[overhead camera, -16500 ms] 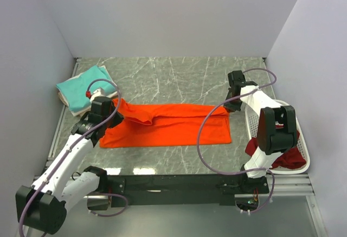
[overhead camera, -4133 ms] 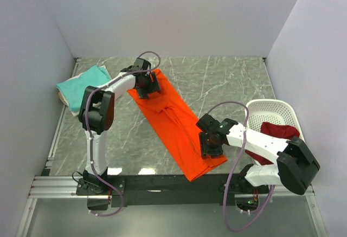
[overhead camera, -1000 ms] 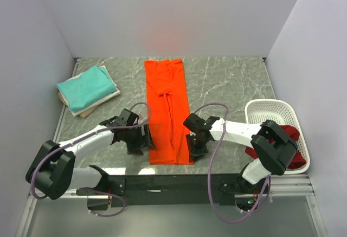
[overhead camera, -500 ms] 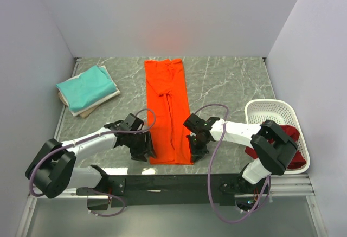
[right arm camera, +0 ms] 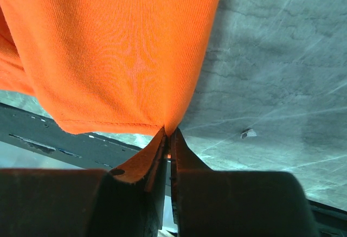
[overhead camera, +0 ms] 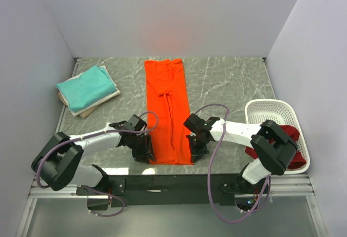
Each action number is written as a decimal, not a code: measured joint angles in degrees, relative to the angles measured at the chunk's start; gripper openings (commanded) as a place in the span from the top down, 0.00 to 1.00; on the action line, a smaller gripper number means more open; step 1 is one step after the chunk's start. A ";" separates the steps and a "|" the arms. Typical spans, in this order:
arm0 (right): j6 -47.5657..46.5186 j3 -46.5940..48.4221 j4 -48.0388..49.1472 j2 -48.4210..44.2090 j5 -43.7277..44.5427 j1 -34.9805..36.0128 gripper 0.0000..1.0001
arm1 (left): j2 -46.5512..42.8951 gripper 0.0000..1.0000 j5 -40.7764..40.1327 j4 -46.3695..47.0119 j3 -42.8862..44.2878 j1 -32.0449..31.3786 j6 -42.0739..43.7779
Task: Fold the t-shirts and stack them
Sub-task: Fold the tshirt
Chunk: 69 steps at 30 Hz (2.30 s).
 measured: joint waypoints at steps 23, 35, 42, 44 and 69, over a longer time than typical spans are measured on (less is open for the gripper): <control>1.07 -0.42 0.15 -0.24 -0.15 -0.22 1.00 | 0.07 1.00 -1.31 0.17 0.15 -1.03 0.11; 1.03 0.02 -2.12 -0.92 0.94 -0.22 1.00 | -3.45 1.00 -2.75 -3.48 1.49 -1.03 0.04; 1.01 3.65 -7.61 -3.58 2.78 -0.22 1.00 | -7.32 1.00 -3.80 -5.81 5.62 -1.05 0.02; 1.01 4.98 -8.92 -4.15 3.28 -0.22 1.00 | -7.32 1.00 -4.07 -6.49 6.36 -1.05 0.02; -3.63 27.47 -13.29 5.20 9.90 -10.67 1.00 | 2.62 1.00 -16.57 -9.49 22.51 4.37 6.80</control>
